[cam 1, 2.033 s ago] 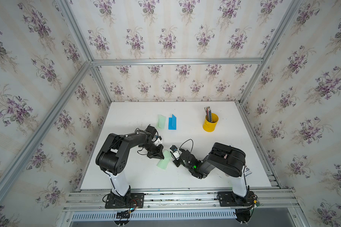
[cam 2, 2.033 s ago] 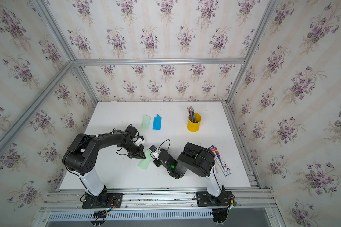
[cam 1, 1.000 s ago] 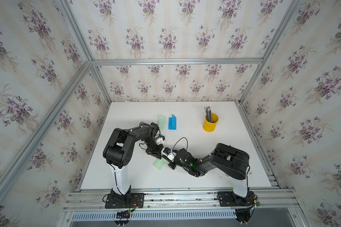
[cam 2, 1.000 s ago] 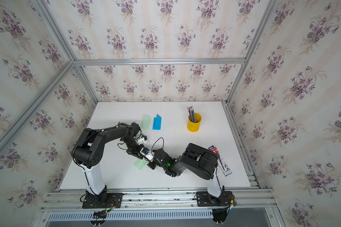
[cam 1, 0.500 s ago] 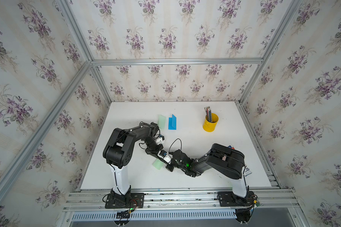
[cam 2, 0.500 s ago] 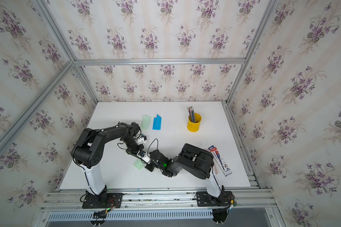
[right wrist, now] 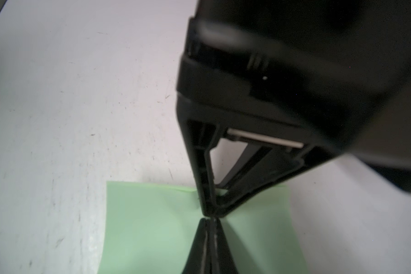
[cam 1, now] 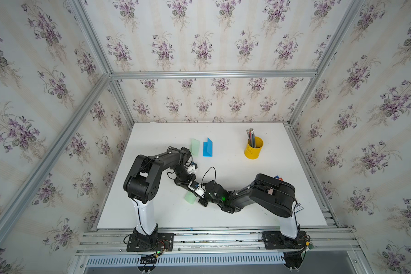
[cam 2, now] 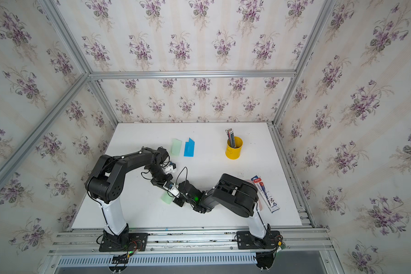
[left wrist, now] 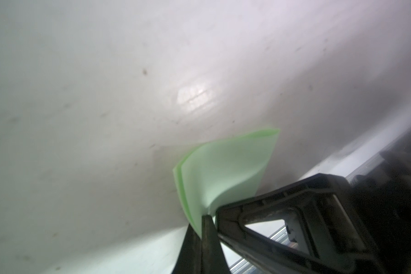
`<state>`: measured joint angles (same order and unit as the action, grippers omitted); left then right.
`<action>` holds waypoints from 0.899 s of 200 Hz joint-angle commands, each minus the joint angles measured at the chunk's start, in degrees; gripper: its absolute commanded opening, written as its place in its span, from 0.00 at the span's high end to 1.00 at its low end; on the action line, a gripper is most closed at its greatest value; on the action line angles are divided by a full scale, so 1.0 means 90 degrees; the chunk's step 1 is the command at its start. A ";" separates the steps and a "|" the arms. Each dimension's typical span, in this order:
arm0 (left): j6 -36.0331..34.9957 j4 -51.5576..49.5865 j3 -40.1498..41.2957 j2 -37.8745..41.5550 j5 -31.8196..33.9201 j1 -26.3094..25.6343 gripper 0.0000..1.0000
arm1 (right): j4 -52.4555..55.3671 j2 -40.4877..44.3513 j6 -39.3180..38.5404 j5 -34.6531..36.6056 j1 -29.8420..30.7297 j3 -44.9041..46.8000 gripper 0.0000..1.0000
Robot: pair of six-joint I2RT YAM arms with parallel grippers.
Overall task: Fold the square paper along the opposite sides
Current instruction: Smooth out the paper at the center of the board.
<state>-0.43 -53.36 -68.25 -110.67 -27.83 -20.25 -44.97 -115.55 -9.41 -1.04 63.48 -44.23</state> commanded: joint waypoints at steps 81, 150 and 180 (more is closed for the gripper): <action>0.0141 0.0079 -0.0039 0.0233 0.0192 -0.0035 1.00 | 0.1928 0.0262 0.0174 0.0328 0.0155 0.0578 1.00; 0.0175 0.0172 0.0045 0.0378 0.0110 -0.0035 1.00 | 0.1777 0.0379 0.0379 0.0512 0.0300 0.0884 1.00; 0.0156 0.0147 0.0014 0.0279 0.0158 -0.0033 1.00 | 0.1763 0.0516 0.0402 0.0556 0.0314 0.0998 1.00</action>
<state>1.08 -52.45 -67.68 -107.57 -27.46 -20.62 -45.69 -110.63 -6.15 4.03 66.11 -36.53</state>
